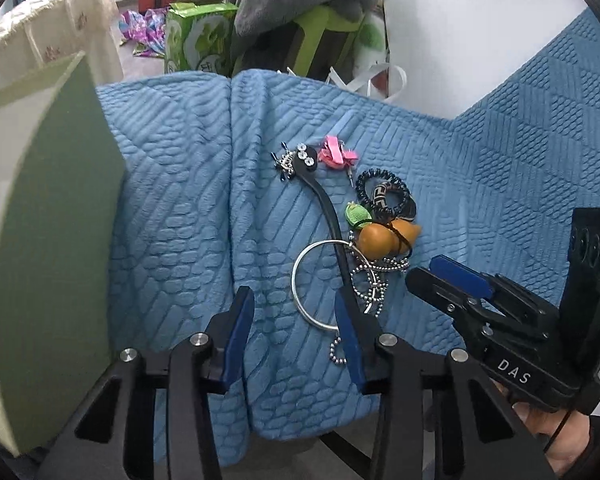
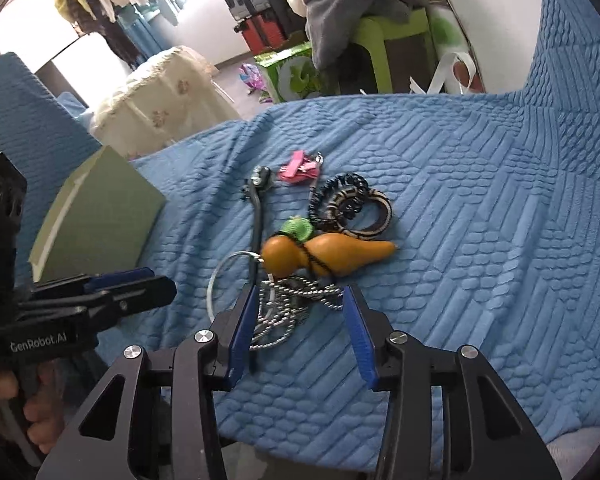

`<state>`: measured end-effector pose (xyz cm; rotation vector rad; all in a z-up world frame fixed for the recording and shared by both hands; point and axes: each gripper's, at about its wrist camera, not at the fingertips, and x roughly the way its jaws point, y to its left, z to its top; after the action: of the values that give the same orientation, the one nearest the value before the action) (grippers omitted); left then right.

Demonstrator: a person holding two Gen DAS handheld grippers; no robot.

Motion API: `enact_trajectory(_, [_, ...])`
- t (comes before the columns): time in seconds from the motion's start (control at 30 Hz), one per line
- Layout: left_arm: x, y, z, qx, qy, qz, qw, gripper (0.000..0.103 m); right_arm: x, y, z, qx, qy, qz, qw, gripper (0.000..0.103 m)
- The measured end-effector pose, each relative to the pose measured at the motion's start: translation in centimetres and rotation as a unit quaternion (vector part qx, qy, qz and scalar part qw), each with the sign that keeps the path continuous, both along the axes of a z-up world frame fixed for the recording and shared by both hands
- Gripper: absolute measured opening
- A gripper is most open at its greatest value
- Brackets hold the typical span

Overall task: Organize jewelry
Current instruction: 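Move both tools down toward the jewelry pile on the cushion, then grasp the silver bangle with the left tool while the right tool grasps the silver bead chain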

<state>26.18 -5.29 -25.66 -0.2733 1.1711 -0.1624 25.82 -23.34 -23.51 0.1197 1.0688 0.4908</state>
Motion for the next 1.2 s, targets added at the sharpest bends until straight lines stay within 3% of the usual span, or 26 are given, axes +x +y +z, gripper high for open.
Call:
enact_trajectory(0.1, [0.5,-0.6,-0.7,0.003,0.003,-0.008,1.0000,0.032,0.9,0.0,-1.5,-0.023,0.021,-0.001,1.000,0.041])
enact_trajectory(0.2, [1.2,-1.4,-1.5,0.005,0.011,-0.016,0.9998,0.027,1.4,-0.3,-2.4,-0.010,0.033,-0.003,0.999,0.041])
enact_trajectory(0.37, [2.1,-2.3,-2.3,0.029,0.009,-0.022,0.9993,0.026,1.8,0.0,-2.5,-0.026,0.012,0.004,1.000,0.038])
enact_trajectory(0.43, [2.4,-2.4,-2.6,0.036,0.011,-0.023,0.9990,0.020,1.6,0.5,-2.4,-0.037,0.005,0.015,0.999,0.034])
enact_trajectory(0.73, [3.7,-3.9,-3.1,0.094,-0.002,-0.044,0.9946,0.020,1.2,0.9,-2.6,-0.034,0.011,0.032,0.999,0.012])
enact_trajectory(1.07, [4.0,-5.6,-3.6,0.156,-0.034,-0.056,0.9856,0.022,0.3,1.0,-2.3,-0.004,0.028,0.041,0.999,0.006])
enact_trajectory(1.13, [4.0,-5.8,-3.6,0.153,-0.038,-0.055,0.9860,0.008,0.1,1.0,-2.1,-0.007,0.027,0.038,0.999,0.005])
enact_trajectory(1.2, [3.9,-6.0,-3.7,0.154,-0.037,-0.055,0.9858,0.004,-0.1,0.7,-1.8,-0.001,0.025,0.033,0.999,0.005])
